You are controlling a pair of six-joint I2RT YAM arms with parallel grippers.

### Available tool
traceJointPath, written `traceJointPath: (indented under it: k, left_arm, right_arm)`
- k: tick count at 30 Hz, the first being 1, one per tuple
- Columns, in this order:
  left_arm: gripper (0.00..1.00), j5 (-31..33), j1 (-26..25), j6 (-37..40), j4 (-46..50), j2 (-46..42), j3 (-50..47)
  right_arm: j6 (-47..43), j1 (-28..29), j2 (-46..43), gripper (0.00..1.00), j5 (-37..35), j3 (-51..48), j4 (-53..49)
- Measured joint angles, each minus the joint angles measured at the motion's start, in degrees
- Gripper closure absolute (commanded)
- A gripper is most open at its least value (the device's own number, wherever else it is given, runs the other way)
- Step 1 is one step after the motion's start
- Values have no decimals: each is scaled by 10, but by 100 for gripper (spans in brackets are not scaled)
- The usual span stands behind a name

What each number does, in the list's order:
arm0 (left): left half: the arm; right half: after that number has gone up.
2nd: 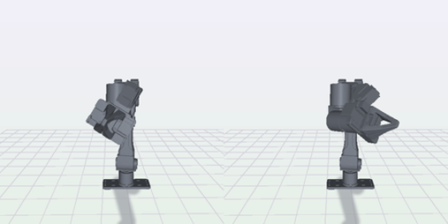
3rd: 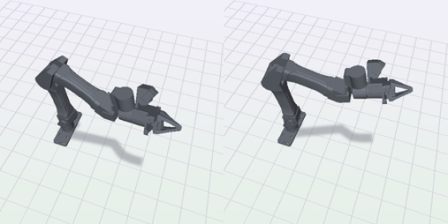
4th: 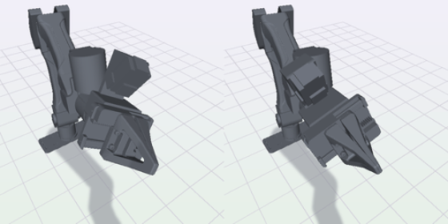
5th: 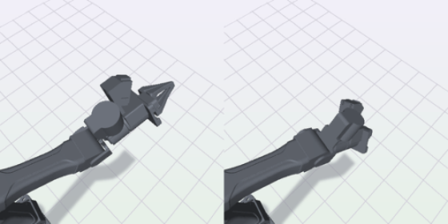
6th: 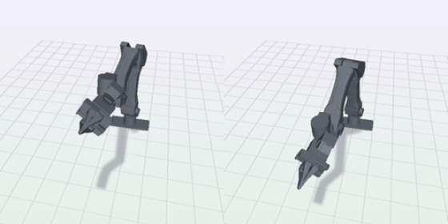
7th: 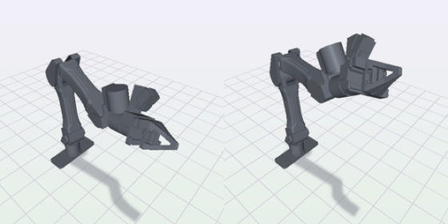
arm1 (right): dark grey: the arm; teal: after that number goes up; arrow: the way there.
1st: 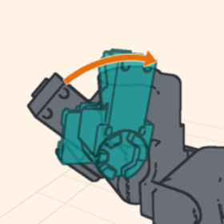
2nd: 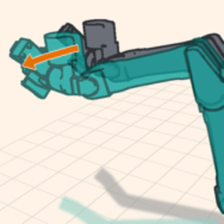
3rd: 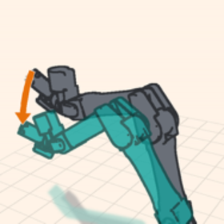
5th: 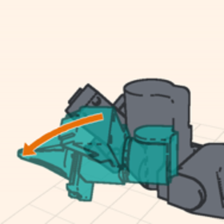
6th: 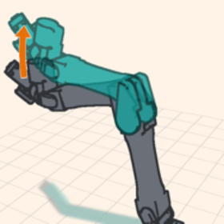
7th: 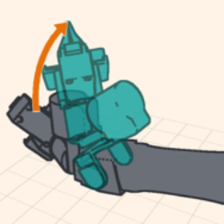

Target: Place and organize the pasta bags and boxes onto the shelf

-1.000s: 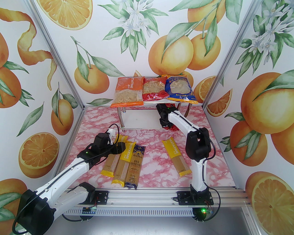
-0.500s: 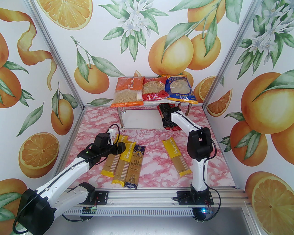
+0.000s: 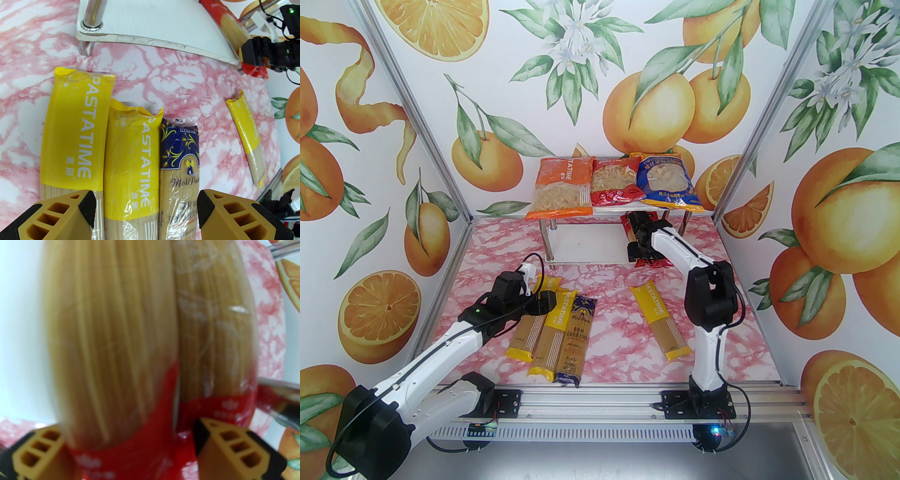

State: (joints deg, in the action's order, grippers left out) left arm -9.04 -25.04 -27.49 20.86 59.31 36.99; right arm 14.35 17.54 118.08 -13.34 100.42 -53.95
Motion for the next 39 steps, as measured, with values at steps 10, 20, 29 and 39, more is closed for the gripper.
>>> traceJointPath:
  k: [10,20,29,39]
  left_arm:
    - [25,0,1,5,0,5,0]
    - [26,0,3,9,0,4,0]
    - [26,0,3,9,0,4,0]
    - [26,0,7,11,8,2,0]
  right_arm:
    - [12,0,-50,7,34,-48,24]
    - [20,6,-132,26,47,-106,98]
    - [37,12,-138,77,59,-121,137]
    - [48,12,-102,79,59,-121,144]
